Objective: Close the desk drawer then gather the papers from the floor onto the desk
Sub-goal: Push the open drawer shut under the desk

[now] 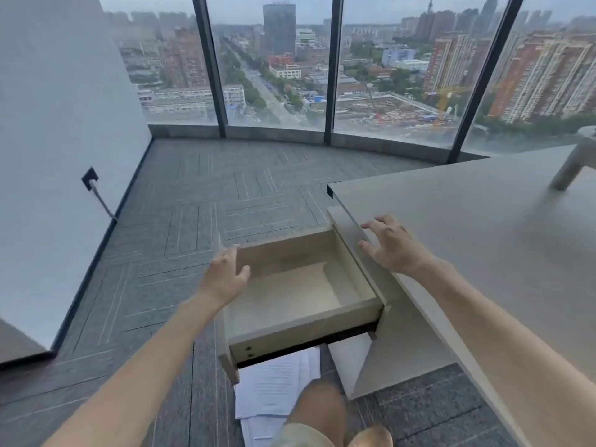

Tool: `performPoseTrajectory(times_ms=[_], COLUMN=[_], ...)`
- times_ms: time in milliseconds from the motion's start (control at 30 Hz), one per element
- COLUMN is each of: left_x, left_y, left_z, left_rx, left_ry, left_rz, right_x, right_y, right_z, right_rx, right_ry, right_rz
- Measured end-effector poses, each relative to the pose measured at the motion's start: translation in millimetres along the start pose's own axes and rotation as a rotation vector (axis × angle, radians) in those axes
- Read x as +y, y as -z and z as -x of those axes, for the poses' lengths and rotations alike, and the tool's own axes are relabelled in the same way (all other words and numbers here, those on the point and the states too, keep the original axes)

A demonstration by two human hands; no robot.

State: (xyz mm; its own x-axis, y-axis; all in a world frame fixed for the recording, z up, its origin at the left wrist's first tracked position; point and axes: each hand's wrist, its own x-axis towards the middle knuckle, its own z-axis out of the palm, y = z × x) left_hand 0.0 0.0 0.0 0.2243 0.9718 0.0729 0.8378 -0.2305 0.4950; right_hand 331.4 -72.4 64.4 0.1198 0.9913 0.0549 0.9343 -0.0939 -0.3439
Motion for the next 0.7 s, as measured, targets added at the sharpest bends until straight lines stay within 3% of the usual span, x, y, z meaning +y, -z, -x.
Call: performPoseTrajectory(times_ms=[233, 400, 467, 700], left_x=[-36.4, -53.7, -54.8, -42.3], left_y=[-16.7, -27.5, -31.7, -50.0], left_z=[-6.6, -14.6, -14.0, -22.7], left_rx=[0.078, 0.143, 0.142, 0.191], left_ry=[0.367, 0.774, 0.819, 0.793], left_rz=[0.155, 0.733, 0.842, 0.764], right_x=[15.8, 27.5, 31.1, 30.3], right_y=[-13.9, -23.8, -27.4, -27.8], right_z=[-49.8, -67.0, -68.7, -67.1], right_rx=[0.002, -0.004, 0.006, 0.037], right_ry=[-0.005, 0.015, 0.021, -0.013], right_rz=[0.178, 0.167, 0.150, 0.166])
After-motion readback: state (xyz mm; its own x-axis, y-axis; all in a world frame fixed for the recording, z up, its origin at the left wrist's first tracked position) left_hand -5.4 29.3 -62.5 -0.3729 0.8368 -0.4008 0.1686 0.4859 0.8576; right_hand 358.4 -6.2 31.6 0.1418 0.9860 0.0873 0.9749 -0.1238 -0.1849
